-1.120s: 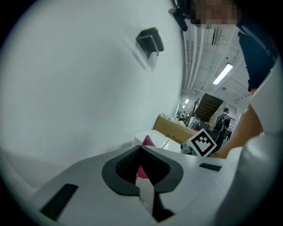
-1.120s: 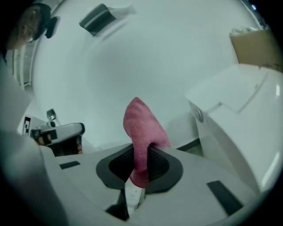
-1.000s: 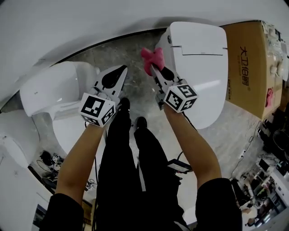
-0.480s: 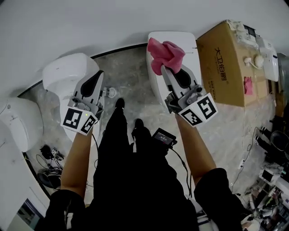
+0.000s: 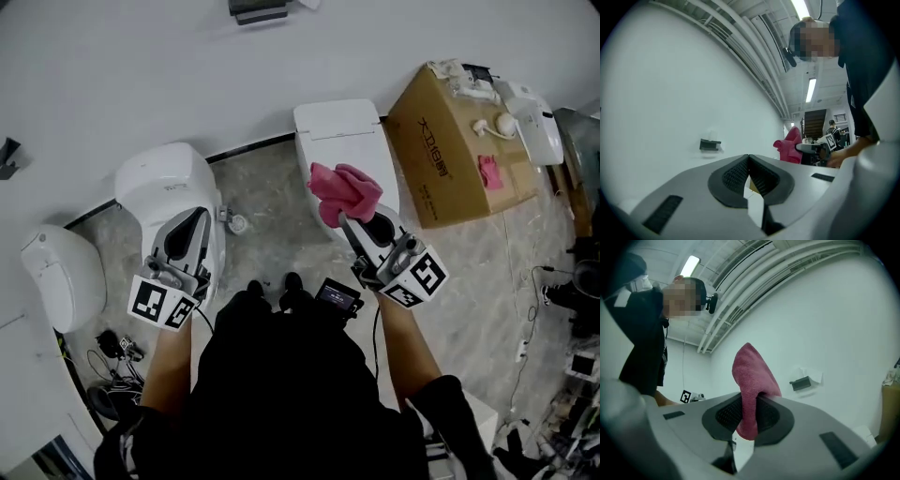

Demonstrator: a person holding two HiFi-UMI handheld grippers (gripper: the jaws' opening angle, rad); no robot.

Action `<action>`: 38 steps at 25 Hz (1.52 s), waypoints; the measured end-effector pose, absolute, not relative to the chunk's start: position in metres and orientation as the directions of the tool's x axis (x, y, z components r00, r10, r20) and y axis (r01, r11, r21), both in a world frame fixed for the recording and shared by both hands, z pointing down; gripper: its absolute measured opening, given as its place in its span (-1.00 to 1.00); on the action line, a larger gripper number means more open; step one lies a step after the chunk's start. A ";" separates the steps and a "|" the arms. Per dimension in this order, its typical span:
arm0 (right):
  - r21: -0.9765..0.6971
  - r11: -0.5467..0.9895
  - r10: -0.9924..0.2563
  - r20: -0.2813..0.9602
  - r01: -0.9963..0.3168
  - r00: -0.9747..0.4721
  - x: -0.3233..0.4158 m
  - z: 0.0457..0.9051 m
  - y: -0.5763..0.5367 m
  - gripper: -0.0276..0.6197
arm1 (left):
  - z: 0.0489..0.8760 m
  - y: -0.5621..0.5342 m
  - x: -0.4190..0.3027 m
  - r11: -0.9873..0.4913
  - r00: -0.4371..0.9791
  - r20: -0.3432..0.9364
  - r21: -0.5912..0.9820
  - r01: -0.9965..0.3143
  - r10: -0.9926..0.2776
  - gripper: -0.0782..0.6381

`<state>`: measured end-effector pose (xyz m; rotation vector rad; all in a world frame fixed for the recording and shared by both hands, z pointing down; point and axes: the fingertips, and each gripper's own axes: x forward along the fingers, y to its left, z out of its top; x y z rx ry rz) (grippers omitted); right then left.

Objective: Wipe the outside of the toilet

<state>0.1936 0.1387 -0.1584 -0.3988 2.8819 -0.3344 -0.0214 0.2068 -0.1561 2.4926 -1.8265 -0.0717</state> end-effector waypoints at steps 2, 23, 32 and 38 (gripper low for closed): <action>-0.262 0.939 -0.271 -0.159 -0.224 -0.949 0.201 -0.155 0.168 -0.71 | -0.165 0.226 -0.014 -0.316 0.316 -0.016 0.055 -0.947 -0.949 -0.74; -0.186 0.779 -0.610 -0.007 -0.598 -0.793 0.276 -0.129 0.468 -0.71 | -0.118 0.523 0.030 -0.326 0.331 0.005 0.155 -0.932 -0.944 -0.74; -0.126 0.820 -0.563 -0.005 -0.558 -0.826 0.322 -0.154 0.516 -0.71 | -0.146 0.560 0.085 -0.322 0.320 -0.043 0.180 -0.929 -0.946 -0.74; -0.152 0.820 -0.559 -0.008 -0.552 -0.829 0.395 -0.142 0.543 -0.71 | -0.143 0.571 0.169 -0.370 0.371 -0.002 0.103 -0.923 -0.928 -0.74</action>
